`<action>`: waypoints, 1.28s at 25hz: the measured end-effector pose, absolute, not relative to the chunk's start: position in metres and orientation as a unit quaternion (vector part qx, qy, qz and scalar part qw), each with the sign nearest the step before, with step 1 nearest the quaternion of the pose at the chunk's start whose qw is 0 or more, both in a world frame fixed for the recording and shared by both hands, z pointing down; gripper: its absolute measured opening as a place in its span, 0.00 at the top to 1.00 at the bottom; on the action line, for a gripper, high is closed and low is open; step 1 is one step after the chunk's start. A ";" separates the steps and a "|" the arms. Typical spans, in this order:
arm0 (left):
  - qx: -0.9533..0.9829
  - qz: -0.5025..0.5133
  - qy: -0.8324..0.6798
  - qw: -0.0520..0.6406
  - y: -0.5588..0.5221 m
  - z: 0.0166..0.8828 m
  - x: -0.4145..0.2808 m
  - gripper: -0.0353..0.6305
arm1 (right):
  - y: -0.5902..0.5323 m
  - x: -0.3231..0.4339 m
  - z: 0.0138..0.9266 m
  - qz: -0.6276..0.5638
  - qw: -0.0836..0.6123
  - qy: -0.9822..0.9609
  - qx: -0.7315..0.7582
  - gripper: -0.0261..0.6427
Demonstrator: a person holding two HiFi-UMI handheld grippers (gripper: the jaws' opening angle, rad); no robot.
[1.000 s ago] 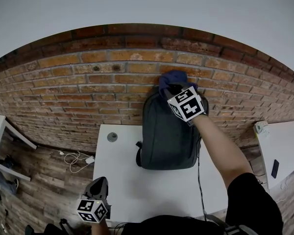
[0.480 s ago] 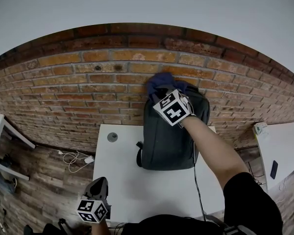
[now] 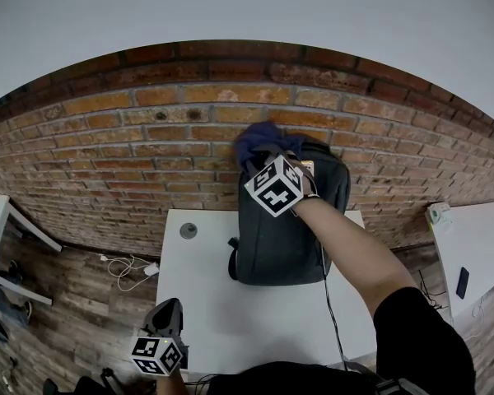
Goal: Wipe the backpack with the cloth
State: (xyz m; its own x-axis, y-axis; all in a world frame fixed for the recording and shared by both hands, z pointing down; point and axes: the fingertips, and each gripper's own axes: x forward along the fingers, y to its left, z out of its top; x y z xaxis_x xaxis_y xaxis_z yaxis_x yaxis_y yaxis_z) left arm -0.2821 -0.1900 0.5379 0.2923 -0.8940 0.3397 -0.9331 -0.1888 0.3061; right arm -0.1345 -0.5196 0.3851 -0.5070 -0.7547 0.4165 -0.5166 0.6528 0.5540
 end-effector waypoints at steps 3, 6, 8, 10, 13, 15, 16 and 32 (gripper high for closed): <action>0.770 0.042 -0.594 0.231 -0.188 0.537 -0.278 0.95 | -0.523 -0.128 0.381 -0.176 0.318 -0.845 0.392 0.93; 0.767 0.043 -0.597 0.230 -0.186 0.536 -0.277 0.95 | -0.531 -0.114 0.373 -0.169 0.307 -0.840 0.415 0.93; 0.766 0.044 -0.599 0.230 -0.183 0.536 -0.276 0.95 | -0.536 -0.100 0.367 -0.156 0.296 -0.837 0.432 0.93; 0.765 0.046 -0.600 0.230 -0.182 0.536 -0.274 0.95 | -0.540 -0.087 0.362 -0.142 0.286 -0.836 0.446 0.93; 0.767 0.046 -0.598 0.227 -0.186 0.533 -0.268 0.95 | -0.545 -0.072 0.353 -0.144 0.280 -0.833 0.456 0.93; 0.770 0.047 -0.595 0.225 -0.188 0.531 -0.261 0.95 | -0.546 -0.061 0.349 -0.149 0.276 -0.829 0.464 0.93; 0.772 0.048 -0.593 0.224 -0.189 0.531 -0.258 0.95 | -0.547 -0.054 0.347 -0.150 0.273 -0.827 0.469 0.93; 0.793 0.066 -0.567 0.213 -0.208 0.523 -0.197 0.95 | -0.562 0.071 0.347 -0.107 0.250 -0.805 0.527 0.93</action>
State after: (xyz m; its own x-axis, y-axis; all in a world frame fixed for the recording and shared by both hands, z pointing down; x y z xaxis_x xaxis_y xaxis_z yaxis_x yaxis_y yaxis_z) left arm -0.1970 -0.2083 0.5230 0.3485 -0.8709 0.3464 -0.9272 -0.2661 0.2637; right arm 0.0709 -0.5623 0.3467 -0.3201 -0.9015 0.2912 -0.7947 0.4228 0.4355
